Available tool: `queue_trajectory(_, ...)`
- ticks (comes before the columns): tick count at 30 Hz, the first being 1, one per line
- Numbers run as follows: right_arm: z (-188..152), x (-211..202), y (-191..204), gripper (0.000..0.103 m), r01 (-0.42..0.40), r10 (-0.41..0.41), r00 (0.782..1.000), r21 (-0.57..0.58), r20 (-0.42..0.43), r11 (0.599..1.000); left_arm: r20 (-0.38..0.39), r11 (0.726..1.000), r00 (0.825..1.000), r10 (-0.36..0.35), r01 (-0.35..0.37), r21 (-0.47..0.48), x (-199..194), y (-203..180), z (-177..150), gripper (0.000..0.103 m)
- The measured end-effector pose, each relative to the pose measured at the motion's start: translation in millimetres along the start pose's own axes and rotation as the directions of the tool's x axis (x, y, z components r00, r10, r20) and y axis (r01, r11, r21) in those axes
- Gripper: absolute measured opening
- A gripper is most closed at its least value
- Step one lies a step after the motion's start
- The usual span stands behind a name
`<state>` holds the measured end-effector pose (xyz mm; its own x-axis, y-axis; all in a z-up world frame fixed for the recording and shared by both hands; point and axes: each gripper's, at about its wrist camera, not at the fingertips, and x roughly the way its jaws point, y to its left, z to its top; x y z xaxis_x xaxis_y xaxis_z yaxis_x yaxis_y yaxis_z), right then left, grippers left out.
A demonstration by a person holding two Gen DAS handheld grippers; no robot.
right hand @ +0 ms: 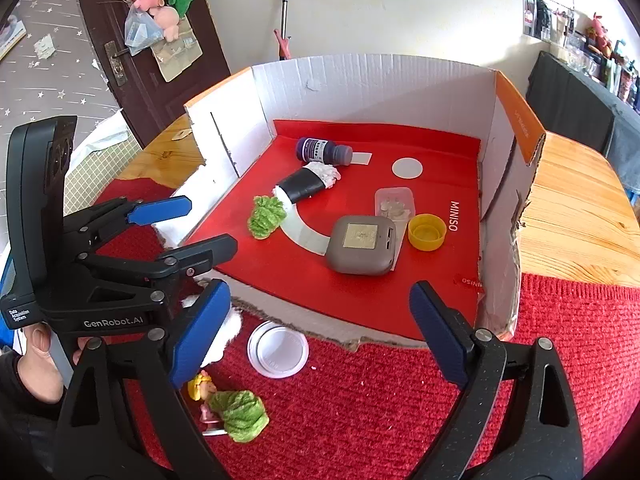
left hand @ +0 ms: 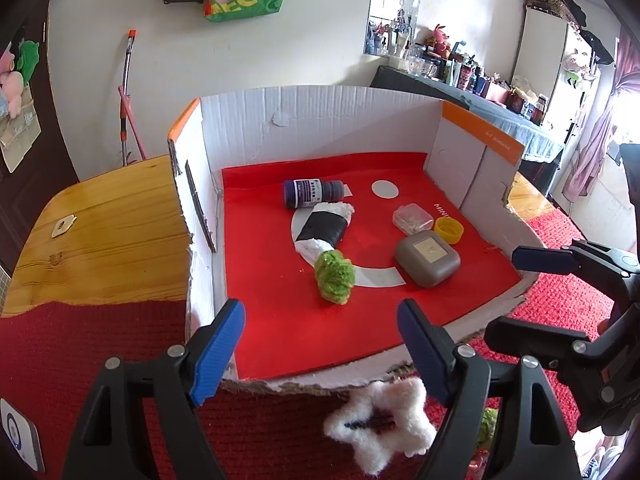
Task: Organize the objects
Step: 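Withdraw both tools from the box toward the remaining toys on the carpet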
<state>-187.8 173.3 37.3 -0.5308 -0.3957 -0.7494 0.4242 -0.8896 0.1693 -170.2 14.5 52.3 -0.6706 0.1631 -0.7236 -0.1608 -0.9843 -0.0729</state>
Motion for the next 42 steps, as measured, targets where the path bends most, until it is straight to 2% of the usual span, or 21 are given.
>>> queue_trajectory(13,-15,-26,15,0.099,-0.025,0.025,0.999,-0.009,0.038,1.000,0.021,1.000,1.000,0.005,-0.005,0.017,-19,-10,-10,0.087)
queue_trajectory(25,-31,-47,24,0.099,-0.020,0.021,0.998,-0.010,0.065,1.000,0.031,1.000,1.000,-0.001,0.001,0.010,-36,-14,-20,0.088)
queue_trajectory(42,-56,-58,36,0.099,-0.021,0.021,0.998,-0.011,0.057,1.000,0.015,1.000,1.000,-0.008,0.008,-0.006,-49,-10,-44,0.088)
